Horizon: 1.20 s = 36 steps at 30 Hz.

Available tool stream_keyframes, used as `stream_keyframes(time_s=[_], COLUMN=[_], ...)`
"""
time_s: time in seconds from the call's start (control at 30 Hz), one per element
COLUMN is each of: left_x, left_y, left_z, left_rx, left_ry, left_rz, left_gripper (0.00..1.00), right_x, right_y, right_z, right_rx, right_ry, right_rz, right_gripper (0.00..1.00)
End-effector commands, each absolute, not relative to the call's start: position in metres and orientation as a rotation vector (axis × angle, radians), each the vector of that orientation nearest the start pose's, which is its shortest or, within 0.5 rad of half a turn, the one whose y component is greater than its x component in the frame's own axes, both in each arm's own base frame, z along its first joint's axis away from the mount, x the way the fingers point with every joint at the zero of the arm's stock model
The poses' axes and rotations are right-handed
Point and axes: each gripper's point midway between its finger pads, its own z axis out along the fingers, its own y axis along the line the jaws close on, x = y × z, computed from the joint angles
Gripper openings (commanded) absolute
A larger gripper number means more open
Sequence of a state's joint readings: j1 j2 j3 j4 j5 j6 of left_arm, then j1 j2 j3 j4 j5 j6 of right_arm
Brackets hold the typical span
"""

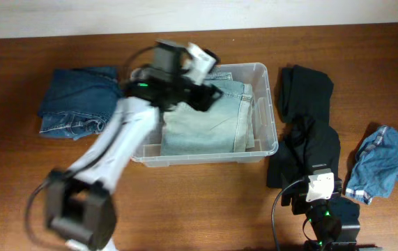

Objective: Pack container
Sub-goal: 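Release the jeans and withdraw the left gripper to the left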

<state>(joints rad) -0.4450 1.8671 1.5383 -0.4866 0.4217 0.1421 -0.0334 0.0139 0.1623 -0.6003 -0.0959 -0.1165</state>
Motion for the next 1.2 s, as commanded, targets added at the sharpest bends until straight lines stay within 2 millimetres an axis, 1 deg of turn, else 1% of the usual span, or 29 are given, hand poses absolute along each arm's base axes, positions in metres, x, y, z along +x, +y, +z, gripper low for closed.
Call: stream_keyframes(time_s=[0.0,0.07,0.17,0.23,0.27,0.3,0.33,0.37,0.4,0.47,0.53,0.57,0.6,0.63,0.67,0.7,0.73,0.77,0.8,0.83,0.87,0.93,0.97,1.03,1.1,1.13,1.17], left_x=[0.435,0.437,0.433,0.426,0.428,0.432,0.435,0.440,0.442,0.444,0.446,0.450,0.455,0.460,0.465,0.467,0.468,0.471,0.472,0.471,0.469,0.464,0.460,0.452,0.443,0.440,0.436], left_y=[-0.301,-0.306,-0.302,-0.302,-0.301,-0.302,-0.303,-0.303,-0.303,-0.301,-0.290,-0.273,-0.251,-0.228,-0.190,-0.165,-0.144,-0.109,-0.063,-0.042,-0.006,0.042,0.067,0.114,0.151,0.163,0.178], left_z=[0.097,0.060,0.006,-0.017,-0.016,-0.005,0.002,0.029,0.044,0.093,0.142,0.172,0.197,0.215,0.240,0.252,0.259,0.265,0.265,0.263,0.257,0.243,0.234,0.209,0.180,0.169,0.153], left_rx=[0.958,0.966,0.959,0.973,0.968,0.958,0.955,0.946,0.942,0.931,0.901,0.861,0.807,0.749,0.650,0.558,0.477,0.344,0.163,0.088,-0.024,-0.178,-0.261,-0.425,-0.572,-0.617,-0.669], left_ry=[2.316,2.365,2.473,2.516,2.513,2.504,2.499,2.483,2.476,2.452,2.429,2.418,2.408,2.402,2.396,2.404,2.413,2.438,2.476,2.496,2.530,2.566,2.579,2.607,2.630,2.636,2.651], left_rz=[-0.512,-0.469,-0.432,-0.451,-0.453,-0.454,-0.454,-0.454,-0.454,-0.454,-0.424,-0.354,-0.243,-0.142,-0.018,0.025,0.043,0.055,0.054,0.029,-0.058,-0.221,-0.275,-0.329,-0.407,-0.431,-0.443], left_gripper=[0.69,0.69,0.69,0.69,0.66,0.62,0.61,0.61,0.60,0.61,0.61,0.65,0.67,0.72,0.73,0.75,0.77,0.79,0.84,0.84,0.85,0.86,0.86,0.86,0.86,0.87,0.87], right_x=[0.210,0.210,0.210,0.210,0.210,0.210,0.210,0.210,0.210,0.210,0.210,0.210,0.210,0.210,0.210,0.210,0.210,0.210,0.210,0.210,0.210,0.210,0.210,0.210,0.210,0.210,0.210], right_y=[0.009,0.009,0.009,0.009,0.009,0.009,0.009,0.009,0.009,0.009,0.009,0.009,0.009,0.009,0.009,0.009,0.009,0.009,0.009,0.009,0.009,0.009,0.009,0.009,0.009,0.009,0.009], right_z=[0.104,0.104,0.104,0.104,0.104,0.104,0.104,0.104,0.104,0.104,0.104,0.104,0.104,0.104,0.104,0.104,0.104,0.104,0.104,0.104,0.104,0.104,0.104,0.104,0.104,0.104,0.104], right_rx=[-0.147,-0.147,-0.147,-0.147,-0.147,-0.147,-0.147,-0.147,-0.147,-0.147,-0.147,-0.147,-0.147,-0.147,-0.147,-0.147,-0.147,-0.147,-0.147,-0.147,-0.147,-0.147,-0.147,-0.147,-0.147,-0.147,-0.147], right_ry=[2.014,2.014,2.014,2.014,2.014,2.014,2.014,2.014,2.014,2.014,2.014,2.014,2.014,2.014,2.014,2.014,2.014,2.014,2.014,2.014,2.014,2.014,2.014,2.014,2.014,2.014,2.014], right_rz=[-0.001,-0.001,-0.001,-0.001,-0.001,-0.001,-0.001,-0.001,-0.001,-0.001,-0.001,-0.001,-0.001,-0.001,-0.001,-0.001,-0.001,-0.001,-0.001,-0.001,-0.001,-0.001,-0.001,-0.001,-0.001,-0.001,-0.001], right_gripper=[0.98,0.98,0.98,0.99,0.98,0.99,0.98,0.99,0.99,0.99,0.98,0.99,0.99,0.98,0.98,0.99,0.98,0.99,0.98,0.99,0.98,0.98,0.98,0.98,0.98,0.98,0.98])
